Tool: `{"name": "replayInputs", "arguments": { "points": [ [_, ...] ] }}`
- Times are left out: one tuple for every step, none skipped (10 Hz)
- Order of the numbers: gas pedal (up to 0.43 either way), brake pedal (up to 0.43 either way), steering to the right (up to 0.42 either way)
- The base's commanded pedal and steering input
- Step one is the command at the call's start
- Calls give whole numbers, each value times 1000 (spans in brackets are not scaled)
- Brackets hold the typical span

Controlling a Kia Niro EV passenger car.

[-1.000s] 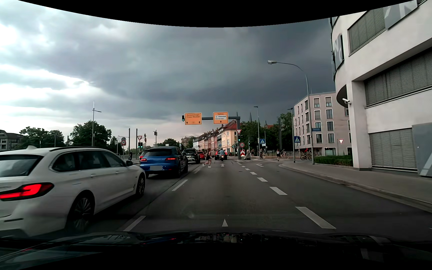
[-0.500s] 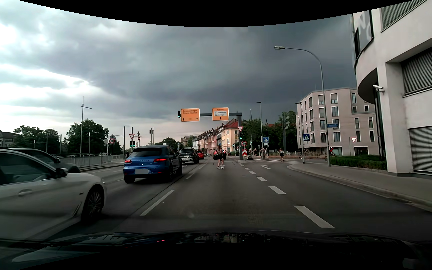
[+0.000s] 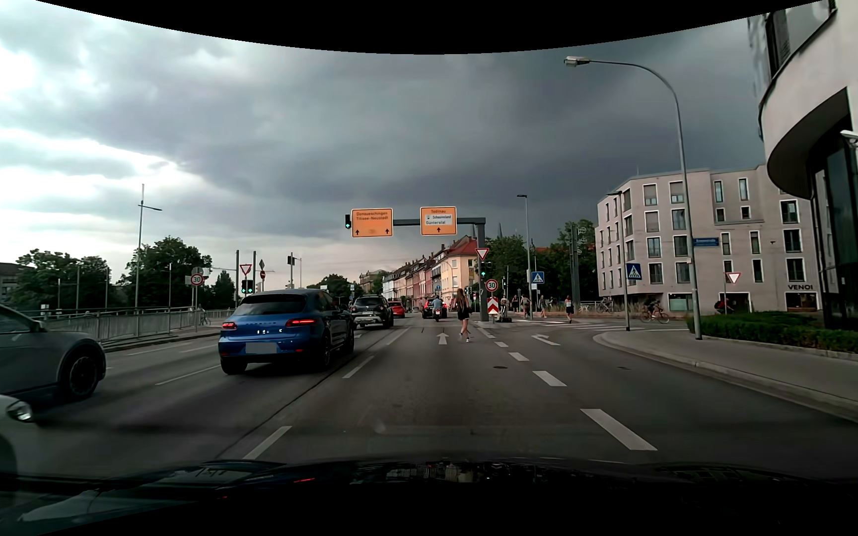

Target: Follow the waypoints while adhering to traffic rules and regulations

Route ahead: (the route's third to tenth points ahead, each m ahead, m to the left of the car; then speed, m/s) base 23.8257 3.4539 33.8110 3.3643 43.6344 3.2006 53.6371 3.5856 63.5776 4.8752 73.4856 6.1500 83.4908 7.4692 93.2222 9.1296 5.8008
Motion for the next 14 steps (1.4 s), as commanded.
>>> {"name": "replayInputs", "arguments": {
  "points": [
    [110, 0, -9],
    [110, 0, -9],
    [118, 0, -10],
    [138, 0, -11],
    [150, 0, -11],
    [150, 0, -10],
    [150, 0, -11],
    [150, 0, -11],
    [138, 0, -11],
    [138, 0, -12],
    [138, 0, -12],
    [138, 0, -11],
    [138, 0, -12],
    [138, 0, -11]
  ]
}}
